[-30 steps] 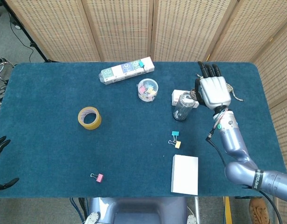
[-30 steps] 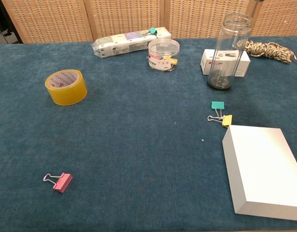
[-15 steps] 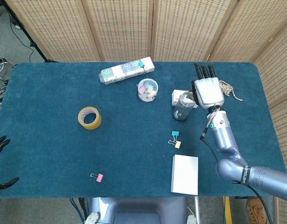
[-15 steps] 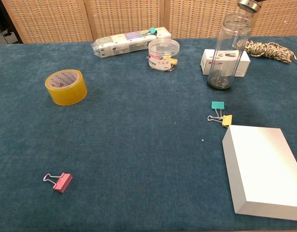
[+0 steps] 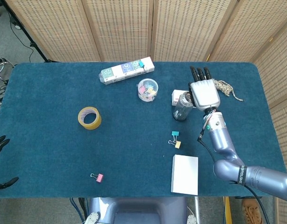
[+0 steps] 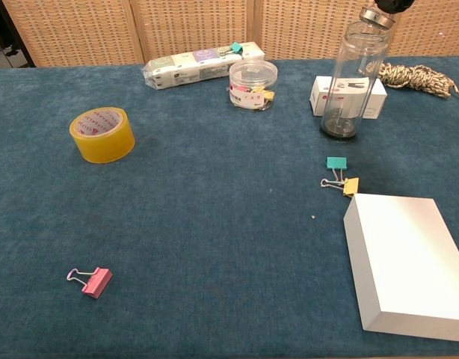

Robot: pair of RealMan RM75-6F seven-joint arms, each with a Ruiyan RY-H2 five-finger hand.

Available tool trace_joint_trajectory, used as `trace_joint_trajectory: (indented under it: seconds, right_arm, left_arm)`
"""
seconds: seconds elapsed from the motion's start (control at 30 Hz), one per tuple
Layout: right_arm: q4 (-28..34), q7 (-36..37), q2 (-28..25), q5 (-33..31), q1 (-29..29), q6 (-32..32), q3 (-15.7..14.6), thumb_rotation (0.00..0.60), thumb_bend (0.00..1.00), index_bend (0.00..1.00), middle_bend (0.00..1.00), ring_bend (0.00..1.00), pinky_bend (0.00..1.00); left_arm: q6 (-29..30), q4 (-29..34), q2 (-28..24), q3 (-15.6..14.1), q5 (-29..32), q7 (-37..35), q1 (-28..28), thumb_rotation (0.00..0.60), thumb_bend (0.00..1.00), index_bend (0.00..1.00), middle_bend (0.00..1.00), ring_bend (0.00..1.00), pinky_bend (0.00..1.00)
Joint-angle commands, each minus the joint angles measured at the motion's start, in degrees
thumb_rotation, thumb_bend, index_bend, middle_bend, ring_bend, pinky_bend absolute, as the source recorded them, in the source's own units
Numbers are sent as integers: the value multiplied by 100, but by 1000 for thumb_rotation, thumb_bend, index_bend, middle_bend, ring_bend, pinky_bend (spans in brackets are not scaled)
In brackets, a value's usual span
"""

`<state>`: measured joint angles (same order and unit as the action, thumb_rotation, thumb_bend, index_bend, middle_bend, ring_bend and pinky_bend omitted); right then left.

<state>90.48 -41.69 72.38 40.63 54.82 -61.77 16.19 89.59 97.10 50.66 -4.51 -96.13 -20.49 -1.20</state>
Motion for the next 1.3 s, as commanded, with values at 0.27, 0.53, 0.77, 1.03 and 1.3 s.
trace_joint_trajectory:
  seconds: [0.27, 0.53, 0.77, 1.03, 1.3]
  right_arm:
    - [-81, -60, 119, -69, 50, -16, -36, 600, 524, 678, 0, 0, 0]
    - [-178, -142, 224, -120, 97, -17, -80, 600, 523, 544, 0, 0, 0]
    - [-66, -47, 158, -42, 76, 16, -84, 600, 523, 334, 0, 0, 0]
    - [79, -11, 58, -10, 45, -46, -75, 600, 523, 312, 0, 0, 0]
    - [451, 332, -341, 336, -203, -186, -77, 600, 523, 310, 0, 0, 0]
  left_arm:
    - [6, -3, -4, 0, 1, -16, 1, 600, 27, 0, 0, 0, 0]
    - [9, -11, -13, 1, -2, -35, -1, 600, 27, 0, 0, 0, 0]
    - [23, -21, -23, 1, -3, -64, 5, 600, 27, 0, 0, 0, 0]
    - [49, -32, -27, 1, -11, -92, 14, 600, 26, 0, 0, 0, 0]
    - [53, -47, -34, 0, -10, -134, 15, 600, 27, 0, 0, 0, 0]
